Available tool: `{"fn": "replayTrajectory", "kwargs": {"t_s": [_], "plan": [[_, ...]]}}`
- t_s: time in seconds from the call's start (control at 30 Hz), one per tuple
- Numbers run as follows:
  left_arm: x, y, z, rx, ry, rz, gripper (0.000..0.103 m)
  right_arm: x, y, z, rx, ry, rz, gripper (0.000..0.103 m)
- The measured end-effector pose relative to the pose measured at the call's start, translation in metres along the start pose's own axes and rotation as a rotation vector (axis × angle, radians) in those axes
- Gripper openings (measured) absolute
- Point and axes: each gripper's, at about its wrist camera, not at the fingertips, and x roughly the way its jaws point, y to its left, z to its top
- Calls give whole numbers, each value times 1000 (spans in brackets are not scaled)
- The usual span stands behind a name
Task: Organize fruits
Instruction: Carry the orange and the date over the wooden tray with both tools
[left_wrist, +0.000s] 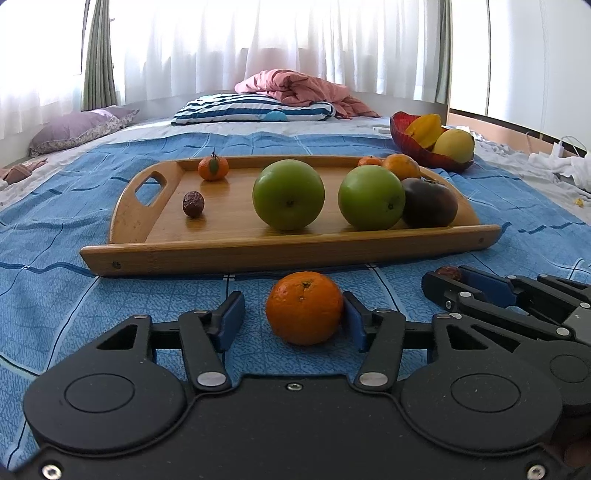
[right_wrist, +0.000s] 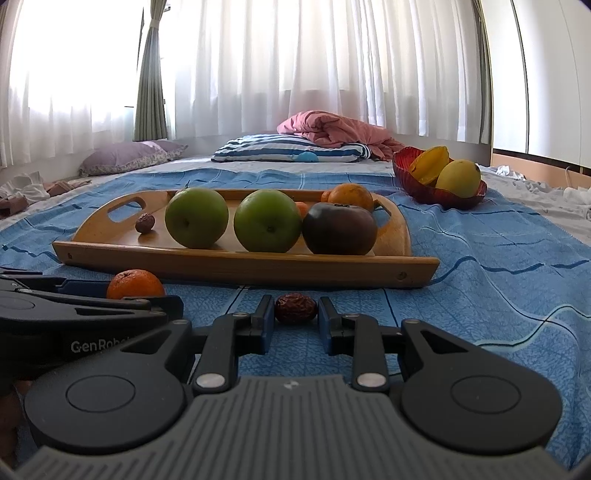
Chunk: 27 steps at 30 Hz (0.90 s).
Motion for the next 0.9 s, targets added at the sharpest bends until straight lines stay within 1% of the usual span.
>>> {"fn": "replayTrajectory", "kwargs": {"t_s": [0.07, 0.13, 0.17, 0.27, 0.43, 0.57, 0.6, 0.77, 0.9], "plan": [[0, -1, 0, 5, -4, -1, 51, 0, 1, 0, -4, -1, -1, 34], [-2, -3, -1, 25, -15, 0, 41, 0, 1, 0, -8, -2, 0, 34], [-2, -5, -2, 39, -21, -2, 40, 0, 2, 0, -11, -2, 3, 34], [-2, -7, -2, 45, -26, 5, 40, -1, 5, -1, -29, -8, -2, 34], [-1, -8, -1, 50, -25, 5, 39, -1, 3, -1, -15, -10, 8, 34], [-2, -7, 0, 51, -23, 4, 39, -1, 4, -1, -21, -17, 3, 31], [-2, -7, 0, 49, -21, 3, 39, -2, 4, -1, -23, -20, -1, 29], [-4, -6, 2, 45, -14, 2, 39, -5, 8, -2, -46, -35, -13, 29], [-5, -5, 2, 55, -12, 3, 39, -6, 7, 0, -40, -31, -7, 29]]}}
